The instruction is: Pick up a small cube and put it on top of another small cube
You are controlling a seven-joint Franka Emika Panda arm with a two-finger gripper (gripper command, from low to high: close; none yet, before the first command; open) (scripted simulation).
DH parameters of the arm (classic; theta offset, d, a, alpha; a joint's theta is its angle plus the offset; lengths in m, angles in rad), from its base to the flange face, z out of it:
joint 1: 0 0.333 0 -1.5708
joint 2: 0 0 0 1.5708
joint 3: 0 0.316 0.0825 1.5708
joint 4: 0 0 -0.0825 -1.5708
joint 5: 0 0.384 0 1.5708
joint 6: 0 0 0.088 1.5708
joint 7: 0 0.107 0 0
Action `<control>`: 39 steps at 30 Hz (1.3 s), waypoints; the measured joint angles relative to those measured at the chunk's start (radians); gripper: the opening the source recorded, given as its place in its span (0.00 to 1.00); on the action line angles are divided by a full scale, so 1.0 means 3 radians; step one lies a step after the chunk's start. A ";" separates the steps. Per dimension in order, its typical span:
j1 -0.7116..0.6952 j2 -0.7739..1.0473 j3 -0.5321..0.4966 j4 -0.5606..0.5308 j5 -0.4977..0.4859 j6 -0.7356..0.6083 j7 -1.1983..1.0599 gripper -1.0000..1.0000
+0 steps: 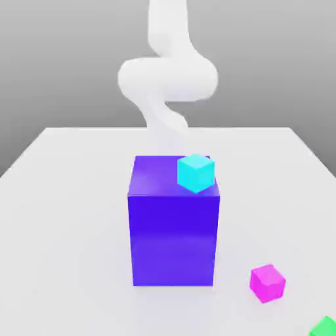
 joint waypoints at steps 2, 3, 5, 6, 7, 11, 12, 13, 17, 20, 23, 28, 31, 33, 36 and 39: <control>0.0100 0.0258 0.0016 -0.0077 0.0078 0.0123 -0.0033 0.50; 0.0140 0.0382 0.0034 -0.0113 0.0118 0.0180 -0.0052 0.50; 0.0225 0.0626 0.0068 -0.0186 0.0185 0.0296 -0.0077 0.50; 0.0266 0.0748 0.0088 -0.0222 0.0215 0.0354 -0.0087 0.50; 0.0303 0.0869 0.0113 -0.0258 0.0243 0.0411 -0.0097 0.50; 0.0443 0.1352 0.0228 -0.0402 0.0316 0.0643 -0.0105 0.50; 0.0473 0.1472 0.0263 -0.0438 0.0323 0.0701 -0.0099 0.50; 0.0507 0.1593 0.0293 -0.0475 0.0324 0.0760 -0.0090 0.50; 0.0622 0.2075 0.0436 -0.0622 0.0247 0.1001 0.0009 0.50; 0.0757 0.2437 0.0504 -0.0734 0.0085 0.1183 0.0157 0.50; 0.0895 0.2797 0.0451 -0.0844 -0.0168 0.1360 0.0373 0.50; 0.1074 0.3399 0.0280 -0.0806 -0.0452 0.1786 0.0594 0.50; 0.1130 0.3614 0.0216 -0.0765 -0.0495 0.1957 0.0631 0.00; 0.1130 0.3614 0.0216 -0.0765 -0.0497 0.1958 0.0633 0.00; 0.1138 0.3660 0.0205 -0.0756 -0.0513 0.1996 0.0647 0.00; 0.1092 0.3444 0.0262 -0.0800 -0.0469 0.1822 0.0610 0.00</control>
